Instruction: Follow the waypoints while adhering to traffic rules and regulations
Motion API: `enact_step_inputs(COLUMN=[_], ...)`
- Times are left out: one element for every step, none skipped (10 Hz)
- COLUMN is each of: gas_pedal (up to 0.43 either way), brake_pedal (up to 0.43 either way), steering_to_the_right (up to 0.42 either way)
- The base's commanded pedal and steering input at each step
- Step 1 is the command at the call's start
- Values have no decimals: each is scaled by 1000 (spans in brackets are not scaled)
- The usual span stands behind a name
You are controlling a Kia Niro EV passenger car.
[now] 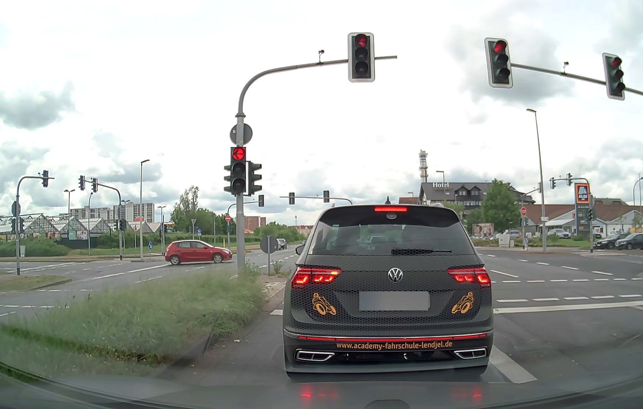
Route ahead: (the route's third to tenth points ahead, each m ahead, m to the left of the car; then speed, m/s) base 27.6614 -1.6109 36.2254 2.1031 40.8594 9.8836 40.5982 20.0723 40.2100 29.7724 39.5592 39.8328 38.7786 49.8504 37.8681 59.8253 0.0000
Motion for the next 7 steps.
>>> enact_step_inputs(gas_pedal=[0,0,0,0,0,0,0], brake_pedal=[262,256,256,262,256,256,262], steering_to_the_right=[6,6,6,6,6,6,6])
